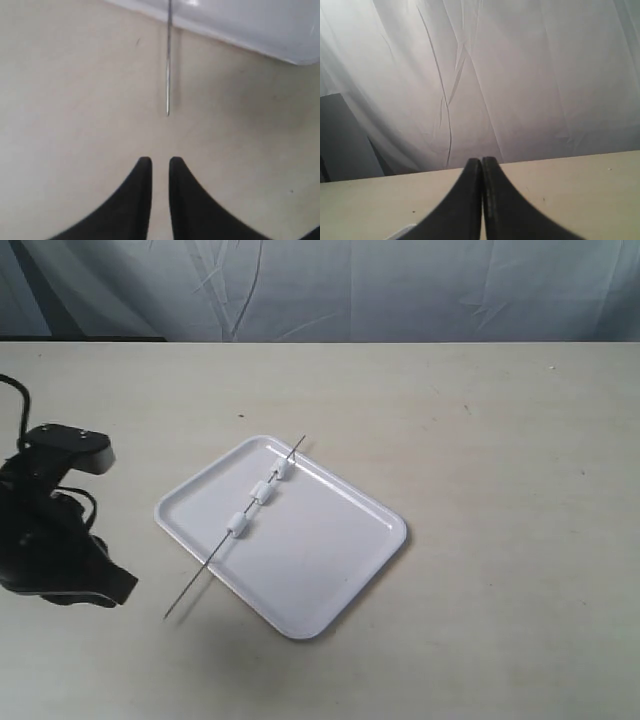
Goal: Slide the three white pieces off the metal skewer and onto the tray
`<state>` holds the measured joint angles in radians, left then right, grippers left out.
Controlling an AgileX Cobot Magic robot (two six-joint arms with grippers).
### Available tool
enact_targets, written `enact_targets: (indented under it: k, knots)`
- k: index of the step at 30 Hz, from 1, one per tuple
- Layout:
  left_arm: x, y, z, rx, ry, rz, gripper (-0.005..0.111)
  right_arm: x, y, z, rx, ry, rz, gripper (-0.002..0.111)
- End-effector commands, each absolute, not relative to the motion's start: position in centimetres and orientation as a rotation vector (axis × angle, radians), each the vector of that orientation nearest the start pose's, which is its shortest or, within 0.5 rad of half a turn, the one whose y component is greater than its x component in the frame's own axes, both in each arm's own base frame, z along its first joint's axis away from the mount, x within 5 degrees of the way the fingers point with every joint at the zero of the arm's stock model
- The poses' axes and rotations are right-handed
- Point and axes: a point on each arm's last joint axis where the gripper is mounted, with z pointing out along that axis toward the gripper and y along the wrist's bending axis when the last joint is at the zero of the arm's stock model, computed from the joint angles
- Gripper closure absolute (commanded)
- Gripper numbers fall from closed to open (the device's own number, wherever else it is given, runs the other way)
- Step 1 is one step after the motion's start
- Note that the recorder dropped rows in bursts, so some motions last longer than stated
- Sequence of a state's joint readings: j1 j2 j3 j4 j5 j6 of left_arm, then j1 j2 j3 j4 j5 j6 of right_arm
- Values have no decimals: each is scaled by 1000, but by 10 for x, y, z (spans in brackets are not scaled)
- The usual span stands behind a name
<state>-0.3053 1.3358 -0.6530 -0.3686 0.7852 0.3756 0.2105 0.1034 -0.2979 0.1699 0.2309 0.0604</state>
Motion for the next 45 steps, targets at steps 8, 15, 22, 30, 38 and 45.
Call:
enact_targets:
  k: [8,15,22,30,38,45]
  knots:
    - [214,-117,158,800,2851,-356,76,59,20,269,-25,1779,405,108]
    - [229,-121,147,823,2790,-315,76,72,26,262,-57,1870,412,108]
    - [242,-129,141,859,2841,-339,76,76,28,261,-97,1890,407,108]
    - [239,-143,126,964,2833,-310,76,76,28,261,-99,1888,405,108]
    - [241,-143,125,1006,2796,-253,83,76,28,260,-102,1893,404,108]
    - [242,-142,125,1026,2781,-234,98,76,28,262,-94,1878,405,108]
